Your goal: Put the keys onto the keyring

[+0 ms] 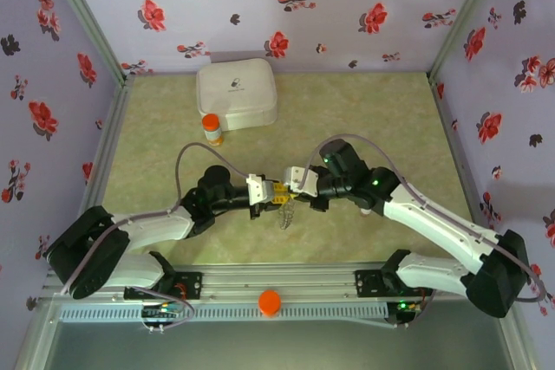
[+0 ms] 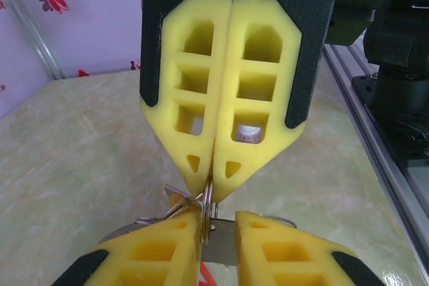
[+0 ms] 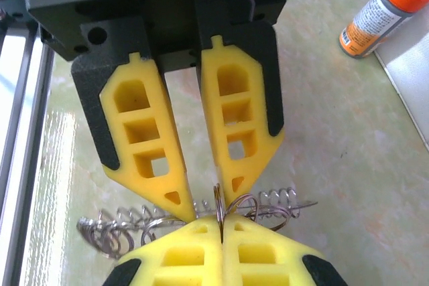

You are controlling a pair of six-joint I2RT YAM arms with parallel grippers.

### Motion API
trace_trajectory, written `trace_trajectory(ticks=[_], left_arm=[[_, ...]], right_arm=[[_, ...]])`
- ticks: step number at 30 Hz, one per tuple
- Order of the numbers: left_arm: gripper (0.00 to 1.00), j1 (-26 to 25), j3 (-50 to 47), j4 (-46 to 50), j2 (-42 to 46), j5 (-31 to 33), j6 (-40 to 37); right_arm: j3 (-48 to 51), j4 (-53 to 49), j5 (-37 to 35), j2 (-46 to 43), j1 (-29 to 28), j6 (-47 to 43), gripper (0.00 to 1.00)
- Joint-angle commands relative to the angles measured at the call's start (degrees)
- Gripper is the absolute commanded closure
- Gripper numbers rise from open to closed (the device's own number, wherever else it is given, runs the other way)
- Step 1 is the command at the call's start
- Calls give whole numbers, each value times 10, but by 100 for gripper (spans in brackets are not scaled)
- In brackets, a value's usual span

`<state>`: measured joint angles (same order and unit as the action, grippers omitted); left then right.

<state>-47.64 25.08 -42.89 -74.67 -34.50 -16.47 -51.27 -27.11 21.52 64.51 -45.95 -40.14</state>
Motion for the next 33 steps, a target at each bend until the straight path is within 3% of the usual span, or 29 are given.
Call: trace_trajectory(ticks=[1,14,19,23,33], left_arm=[[81,-4,20,26,14,4,-18],[100,-4,43,46,-6,22,-38],[100,-4,43,26,-15,27,-34],[100,-4,34,17,-7,27,-32],[100,-4,-4,-15,11,31,-59]], right_arm=[[-28,-37,-31,13,-11,-28,100],[-20,15,21,20,-27,-4,100],[2,49,29,11,-22,20,100],[29,70,8,-7,-7,28,69],[75,49,-38,-65,22,-27,60]])
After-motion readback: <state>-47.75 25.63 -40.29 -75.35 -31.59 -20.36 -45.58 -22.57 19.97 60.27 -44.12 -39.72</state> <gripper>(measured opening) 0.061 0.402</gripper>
